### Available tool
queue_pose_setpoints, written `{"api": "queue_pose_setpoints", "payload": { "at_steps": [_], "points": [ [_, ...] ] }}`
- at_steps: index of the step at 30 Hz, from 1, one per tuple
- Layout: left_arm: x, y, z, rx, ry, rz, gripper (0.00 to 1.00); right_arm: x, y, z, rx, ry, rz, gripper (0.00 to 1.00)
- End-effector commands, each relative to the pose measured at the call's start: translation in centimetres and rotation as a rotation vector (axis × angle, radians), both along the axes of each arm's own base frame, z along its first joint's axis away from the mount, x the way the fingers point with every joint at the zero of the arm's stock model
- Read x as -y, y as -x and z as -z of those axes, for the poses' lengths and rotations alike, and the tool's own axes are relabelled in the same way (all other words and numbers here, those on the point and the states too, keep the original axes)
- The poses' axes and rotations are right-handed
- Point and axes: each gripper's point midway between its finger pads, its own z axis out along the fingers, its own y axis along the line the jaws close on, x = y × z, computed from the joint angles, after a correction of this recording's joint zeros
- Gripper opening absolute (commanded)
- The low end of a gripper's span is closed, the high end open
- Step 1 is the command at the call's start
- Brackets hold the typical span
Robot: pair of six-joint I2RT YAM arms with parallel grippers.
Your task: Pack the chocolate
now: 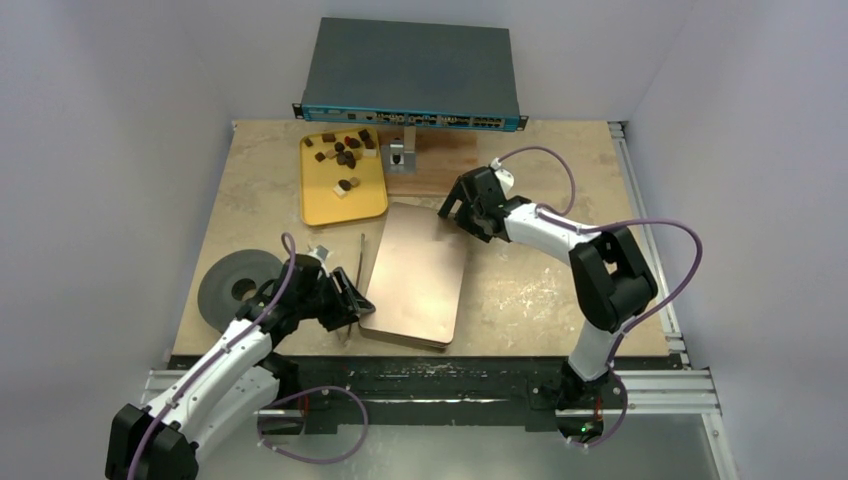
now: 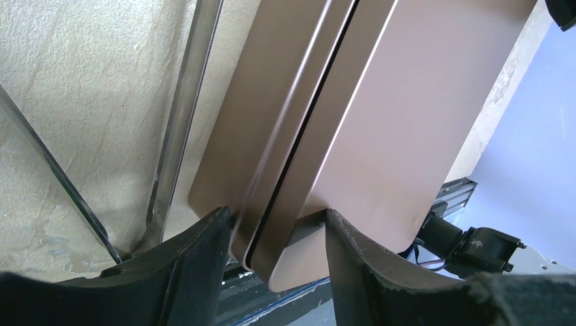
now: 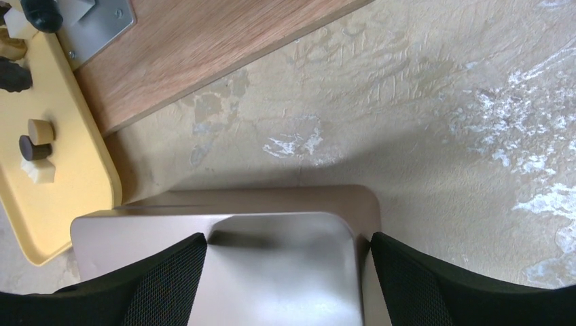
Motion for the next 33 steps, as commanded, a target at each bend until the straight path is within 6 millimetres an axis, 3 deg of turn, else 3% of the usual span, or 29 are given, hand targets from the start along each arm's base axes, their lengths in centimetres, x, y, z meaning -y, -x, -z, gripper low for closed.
{"api": "queue_pose_setpoints", "payload": {
  "at_steps": [1, 18, 33],
  "points": [
    [-0.1, -0.3, 0.5, 0.001, -0.014, -0.003, 0.50, -0.4, 0.5, -2.1, 0.042, -0.026, 0.011, 0.87],
    [0.0, -0.5, 0.7, 0.001, -0.023, -0.002, 0.43, -3.1, 4.1, -3.9, 0.072, -0.052, -0.056, 0.87],
    [-0.4, -0.7, 1.3, -0.013, -0.053, -0.010, 0.40, -1.9, 6.4, -2.5, 0.043, -0.030, -0.071, 0.87]
  ]
}}
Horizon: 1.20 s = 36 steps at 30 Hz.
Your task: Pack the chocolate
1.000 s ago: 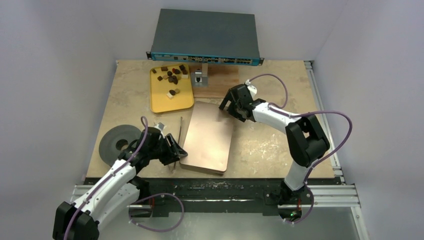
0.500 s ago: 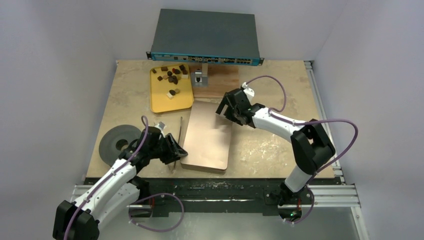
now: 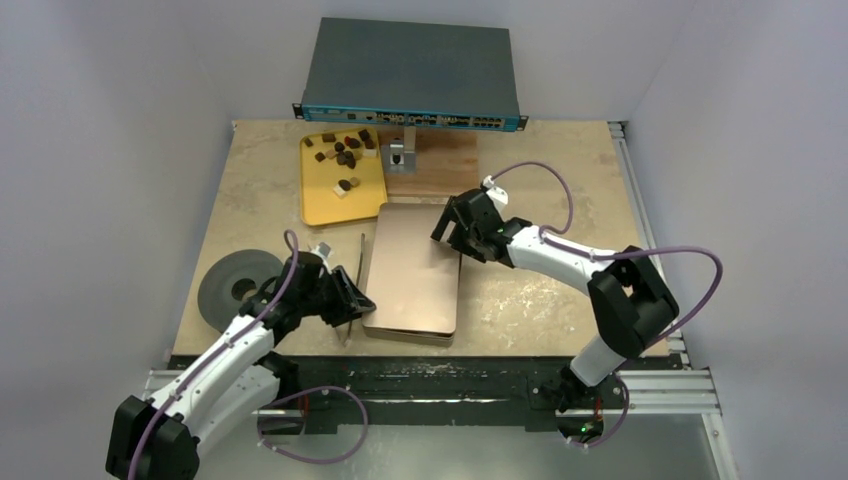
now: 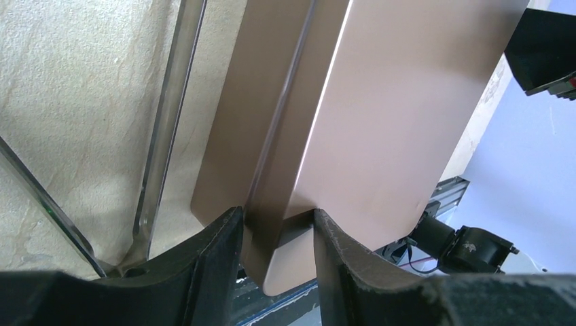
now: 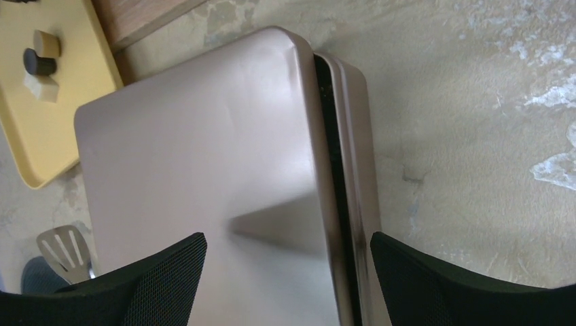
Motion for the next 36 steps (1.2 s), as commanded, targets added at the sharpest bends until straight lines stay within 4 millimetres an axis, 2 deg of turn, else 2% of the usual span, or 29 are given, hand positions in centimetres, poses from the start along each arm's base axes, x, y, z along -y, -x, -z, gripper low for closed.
{"api": "queue_pose_setpoints", "payload": {
  "at_steps": [1, 4, 7, 12, 17, 22, 26, 30, 36],
  "points": [
    [-0.8, 0.0, 1.3, -0.023, -0.065, -0.013, 0.40, 0.3, 0.8, -1.1, 0.021, -0.019, -0.002, 0.88],
    [-0.9, 0.1, 1.5, -0.027, -0.075, -0.008, 0.39, 0.9, 1.7, -2.0, 0.042, -0.021, -0.027, 0.88],
    [-1.1, 0.2, 1.6, -0.027, -0.097, 0.008, 0.39, 1.5, 3.1, -2.0, 0.042, -0.025, -0.050, 0.89],
    [-1.4, -0.4, 0.3, 0.011, -0.141, 0.041, 0.40, 1.9, 4.6, -1.5, 0.042, -0.039, -0.075, 0.90],
    [-1.3, -0.8, -0.4, 0.029, -0.170, 0.095, 0.41, 1.1, 6.4, -1.6, 0.039, -0.059, -0.131, 0.89],
    [-1.1, -0.5, -1.0, 0.049, -0.180, 0.158, 0.44, 1.7, 8.2, -0.4, 0.019, -0.065, -0.137, 0.90],
    [-0.5, -0.8, -2.8, 0.102, -0.152, 0.192, 0.48, 1.8, 8.2, -0.3, 0.015, -0.060, -0.128, 0.91],
    [-0.2, -1.8, -5.2, 0.168, -0.147, 0.201, 0.53, 1.4, 7.9, -1.6, 0.038, -0.087, -0.139, 0.92],
    [-1.1, -4.6, -8.2, 0.227, -0.219, 0.138, 0.56, 1.0, 7.1, -2.8, 0.076, -0.097, -0.145, 0.94]
  ]
}}
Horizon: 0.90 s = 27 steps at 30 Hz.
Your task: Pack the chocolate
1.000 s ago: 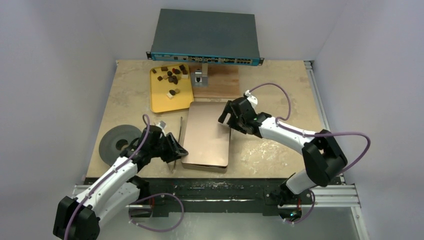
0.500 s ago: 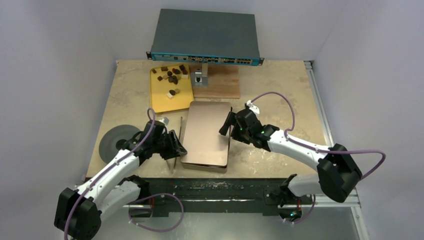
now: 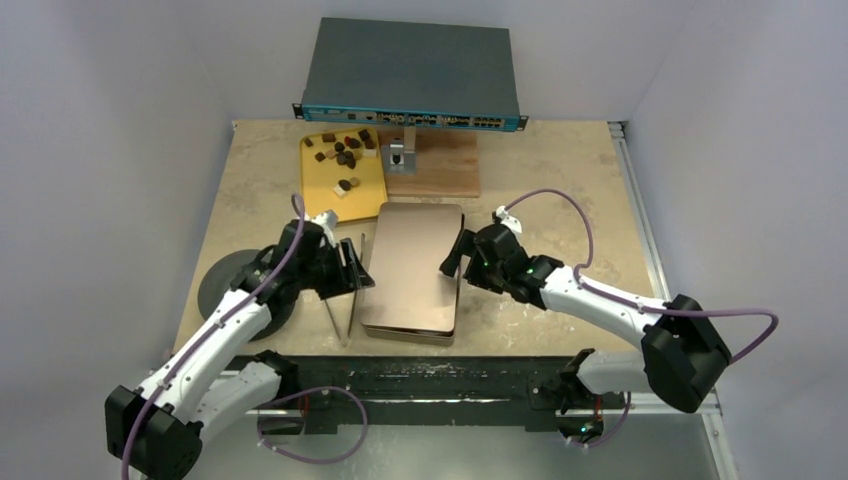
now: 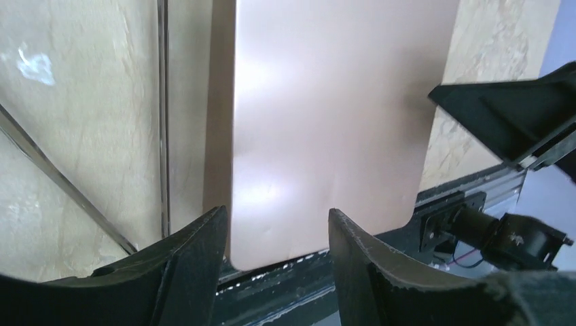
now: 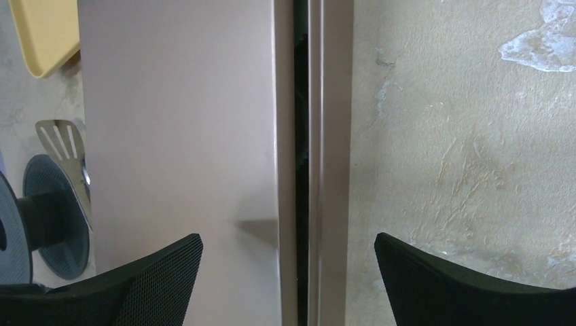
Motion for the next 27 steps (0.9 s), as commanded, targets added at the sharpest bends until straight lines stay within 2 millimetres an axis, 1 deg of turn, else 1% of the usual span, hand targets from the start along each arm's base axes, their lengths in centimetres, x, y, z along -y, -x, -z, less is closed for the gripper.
{"api": "queue_pose_setpoints", "payload": {
  "at_steps": [1, 4, 7, 8, 10, 13, 16, 19, 23, 27],
  "points": [
    [-0.9, -3.2, -2.9, 0.093, -0.054, -0.057, 0.56, -1.0, -1.7, -2.9, 0.078, -0.053, 0.000, 0.95],
    [-1.6, -6.5, -3.7, 0.120, -0.057, -0.133, 0.51, -0.7, -2.9, -3.0, 0.096, -0.065, 0.007, 0.96],
    [-2.3, -9.8, -3.3, 0.099, -0.073, -0.194, 0.43, -0.3, -4.5, -3.2, 0.116, -0.104, 0.008, 0.96],
    [-2.4, -10.8, -2.7, 0.085, -0.083, -0.208, 0.41, -0.2, -5.0, -3.4, 0.127, -0.116, 0.006, 0.96],
    [-2.7, -12.7, -2.2, 0.078, -0.097, -0.237, 0.35, 0.0, -6.0, -3.6, 0.139, -0.123, 0.012, 0.96],
    [-2.6, -14.9, -1.1, 0.040, -0.106, -0.259, 0.27, 0.0, -7.5, -3.8, 0.158, -0.144, 0.020, 0.93],
    [-2.2, -16.5, 0.2, -0.004, -0.115, -0.263, 0.22, 0.2, -8.8, -3.6, 0.167, -0.163, 0.031, 0.89],
    [-1.7, -17.7, 1.0, -0.023, -0.114, -0.265, 0.22, 0.4, -9.9, -3.5, 0.181, -0.164, 0.044, 0.87],
    [-1.4, -18.9, 2.0, -0.055, -0.123, -0.267, 0.21, 0.3, -11.0, -2.9, 0.173, -0.153, 0.051, 0.83],
    [-0.9, -20.0, 2.4, -0.062, -0.121, -0.255, 0.21, -0.2, -11.5, -2.3, 0.160, -0.156, 0.038, 0.80]
  ]
}}
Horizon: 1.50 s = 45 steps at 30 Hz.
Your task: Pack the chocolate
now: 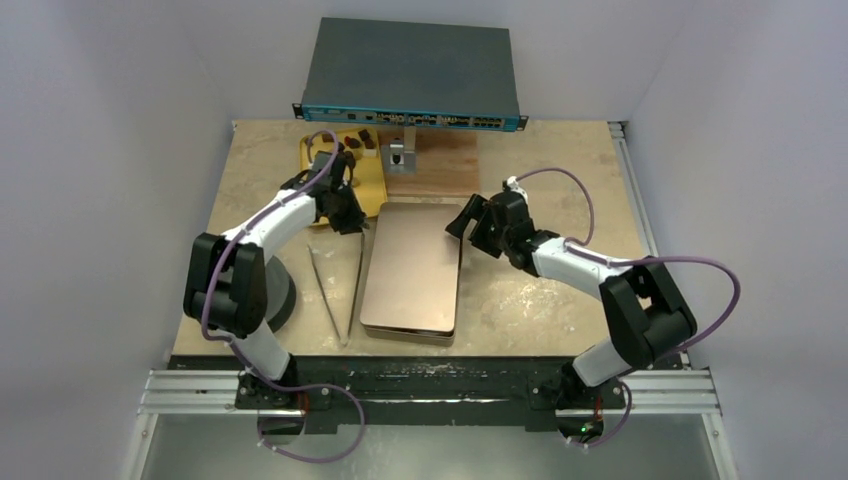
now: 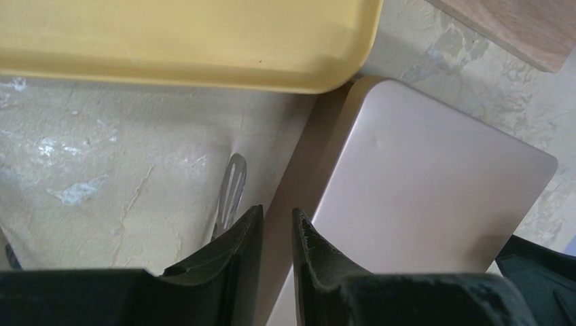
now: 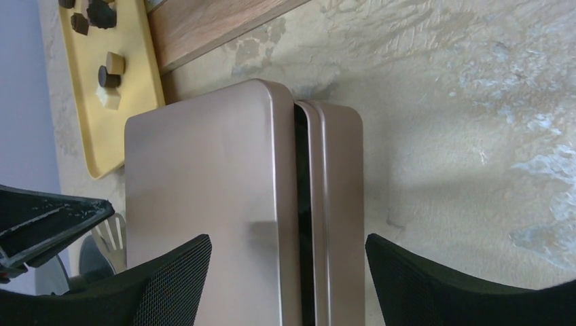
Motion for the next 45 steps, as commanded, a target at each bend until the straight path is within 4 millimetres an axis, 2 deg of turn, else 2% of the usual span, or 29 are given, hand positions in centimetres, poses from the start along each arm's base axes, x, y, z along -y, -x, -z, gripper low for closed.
{"api": "queue_pose_setpoints", "payload": {
  "at_steps": [1, 10, 14, 24, 45],
  "points": [
    [0.6, -2.6, -1.4, 0.056, 0.028, -0.006, 0.21, -1.2, -2.0, -2.1, 0.071, -0.034, -0.025, 0.79],
    [1.6, -3.0, -0.3, 0.017, 0.048, 0.015, 0.20, -1.4, -2.6, -1.4, 0.058, -0.020, -0.027, 0.73],
    [2.3, -2.9, -0.4, 0.015, 0.055, 0.036, 0.20, -1.3, -2.9, -1.6, 0.060, -0.008, -0.023, 0.68],
    [4.5, -2.3, -1.0, 0.020, 0.082, 0.079, 0.19, -1.4, -3.0, -2.1, 0.064, -0.006, -0.027, 0.67],
    [5.1, -1.0, -2.5, 0.053, 0.105, 0.100, 0.18, -1.6, -2.4, -0.6, 0.026, -0.007, -0.048, 0.60]
  ]
}}
